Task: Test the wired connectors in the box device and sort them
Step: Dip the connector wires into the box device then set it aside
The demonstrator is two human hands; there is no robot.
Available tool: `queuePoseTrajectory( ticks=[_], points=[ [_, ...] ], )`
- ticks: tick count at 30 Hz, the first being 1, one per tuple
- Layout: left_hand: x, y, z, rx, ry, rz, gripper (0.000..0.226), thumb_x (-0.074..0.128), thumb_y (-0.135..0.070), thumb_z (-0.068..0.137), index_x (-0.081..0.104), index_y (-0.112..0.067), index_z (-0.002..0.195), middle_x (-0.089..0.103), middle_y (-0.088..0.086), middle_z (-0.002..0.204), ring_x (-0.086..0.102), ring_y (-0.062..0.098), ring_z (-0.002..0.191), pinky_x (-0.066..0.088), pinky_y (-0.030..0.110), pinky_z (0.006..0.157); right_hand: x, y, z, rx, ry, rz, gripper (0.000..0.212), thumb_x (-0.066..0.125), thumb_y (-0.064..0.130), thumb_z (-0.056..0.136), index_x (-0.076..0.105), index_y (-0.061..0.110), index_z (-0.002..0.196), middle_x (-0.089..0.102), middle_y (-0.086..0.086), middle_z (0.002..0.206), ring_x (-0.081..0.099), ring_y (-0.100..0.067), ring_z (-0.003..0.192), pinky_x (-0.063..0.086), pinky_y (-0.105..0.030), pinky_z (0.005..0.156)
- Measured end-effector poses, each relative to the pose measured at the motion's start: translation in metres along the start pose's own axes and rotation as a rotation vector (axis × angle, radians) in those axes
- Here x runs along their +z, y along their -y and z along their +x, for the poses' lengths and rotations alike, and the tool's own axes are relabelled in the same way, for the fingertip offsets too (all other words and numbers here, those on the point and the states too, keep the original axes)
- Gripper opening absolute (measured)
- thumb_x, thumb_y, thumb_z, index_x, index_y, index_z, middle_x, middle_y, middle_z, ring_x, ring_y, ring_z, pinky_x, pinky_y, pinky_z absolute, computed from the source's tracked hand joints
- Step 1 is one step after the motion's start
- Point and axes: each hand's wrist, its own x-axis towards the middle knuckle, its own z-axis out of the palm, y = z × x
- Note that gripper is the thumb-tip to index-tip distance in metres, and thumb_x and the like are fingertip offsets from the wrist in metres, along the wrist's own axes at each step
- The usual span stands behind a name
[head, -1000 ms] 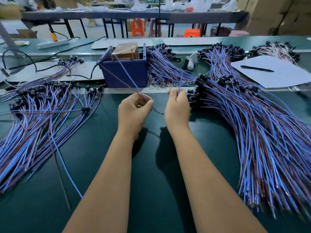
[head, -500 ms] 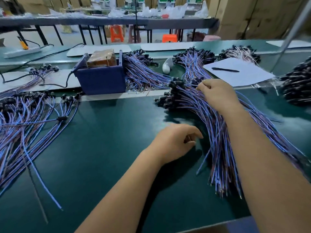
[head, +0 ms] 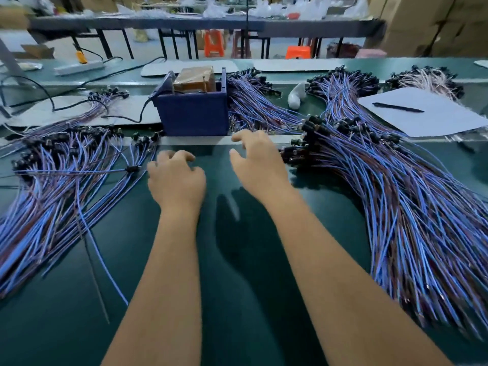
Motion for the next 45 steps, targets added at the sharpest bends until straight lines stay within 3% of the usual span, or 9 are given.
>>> queuePoseTrajectory(
  ticks=[7, 12, 21, 26, 33, 36, 40, 43, 45],
  points=[
    [-0.012, 0.034, 0.017, -0.281, 0.073, 0.113, 0.061, 0.044, -0.012, 0.089, 0.038, -0.027, 0.147, 0.007, 0.014, 0.163, 0.024, 0.039, 0.134, 0.026, 0.044, 0.107, 0.056, 0.005, 0.005, 0.156, 0.198, -0.011, 0.028, 0.049, 0.022, 0.094, 0.061, 0.018, 0.119, 0.053, -0.006, 0.122, 0.049, -0.027, 0.114, 0.039, -0.037, 0.097],
    [-0.009, 0.032, 0.018, -0.262, 0.083, 0.166, 0.047, 0.043, -0.022, 0.093, 0.050, -0.025, 0.140, 0.020, 0.011, 0.159, 0.023, 0.036, 0.135, 0.021, 0.044, 0.108, 0.059, 0.004, 0.004, 0.147, 0.171, 0.036, 0.023, 0.048, 0.021, 0.093, 0.065, 0.017, 0.109, 0.054, -0.004, 0.116, 0.051, -0.025, 0.107, 0.041, -0.039, 0.096],
    [-0.007, 0.031, 0.019, -0.245, -0.092, 0.001, 0.026, 0.051, -0.025, 0.090, 0.067, -0.013, 0.107, 0.053, 0.017, 0.125, 0.042, 0.036, 0.118, 0.033, 0.036, 0.087, 0.049, -0.001, -0.003, 0.144, 0.147, 0.339, 0.019, 0.050, 0.017, 0.095, 0.068, 0.015, 0.102, 0.062, -0.001, 0.103, 0.054, -0.015, 0.093, 0.039, -0.023, 0.078],
    [-0.001, 0.010, 0.014, -0.090, -0.125, -0.412, 0.016, 0.062, -0.029, 0.084, 0.062, -0.021, 0.071, 0.063, -0.010, 0.069, 0.058, 0.012, 0.071, 0.041, 0.028, 0.067, 0.043, 0.004, -0.003, 0.236, 0.085, 0.553, 0.019, 0.047, 0.015, 0.096, 0.066, 0.015, 0.094, 0.065, 0.001, 0.080, 0.060, -0.021, 0.083, 0.050, -0.036, 0.079],
    [0.007, -0.031, -0.005, -0.138, 0.344, -1.251, 0.050, 0.050, -0.028, 0.090, 0.053, -0.015, 0.043, 0.049, 0.002, 0.049, 0.044, 0.013, 0.046, 0.035, 0.022, 0.047, 0.040, 0.001, 0.001, 0.260, 0.100, 0.837, 0.031, 0.042, 0.022, 0.102, 0.060, 0.005, 0.083, 0.058, -0.010, 0.072, 0.050, -0.015, 0.068, 0.044, -0.036, 0.067],
    [0.010, -0.036, -0.011, -0.081, 0.725, -1.178, 0.054, 0.044, -0.037, 0.091, 0.049, -0.016, 0.041, 0.042, 0.010, 0.057, 0.044, 0.019, 0.052, 0.031, 0.029, 0.053, 0.032, -0.006, 0.007, 0.388, 0.076, 1.005, 0.024, 0.047, 0.017, 0.100, 0.057, 0.014, 0.078, 0.050, 0.003, 0.050, 0.044, -0.009, 0.044, 0.034, -0.020, 0.044],
    [0.003, -0.036, -0.017, 0.165, 1.114, -0.884, 0.046, 0.044, -0.035, 0.095, 0.066, -0.016, 0.060, 0.061, 0.004, 0.063, 0.054, 0.016, 0.063, 0.041, 0.031, 0.070, 0.018, -0.019, 0.011, 0.542, 0.029, 1.188, 0.018, 0.045, 0.009, 0.102, 0.061, 0.010, 0.095, 0.056, 0.001, 0.053, 0.049, -0.010, 0.044, 0.043, -0.019, 0.047],
    [-0.004, -0.028, -0.013, 0.149, 1.171, -0.911, 0.049, 0.045, -0.041, 0.088, 0.065, -0.018, 0.049, 0.068, 0.004, 0.067, 0.064, 0.017, 0.071, 0.051, 0.025, 0.074, 0.016, -0.023, 0.010, 0.486, 0.053, 1.268, 0.016, 0.042, 0.006, 0.102, 0.058, 0.004, 0.103, 0.053, -0.004, 0.057, 0.046, -0.011, 0.041, 0.041, -0.020, 0.045],
    [-0.005, -0.023, -0.007, 0.005, 0.963, -0.966, 0.051, 0.047, -0.040, 0.090, 0.052, -0.020, 0.043, 0.064, 0.003, 0.059, 0.067, 0.019, 0.065, 0.052, 0.028, 0.070, 0.018, -0.021, 0.009, 0.443, 0.095, 1.332, 0.016, 0.040, 0.006, 0.103, 0.055, 0.002, 0.107, 0.054, -0.010, 0.060, 0.048, -0.015, 0.041, 0.042, -0.021, 0.042]
  ],
)
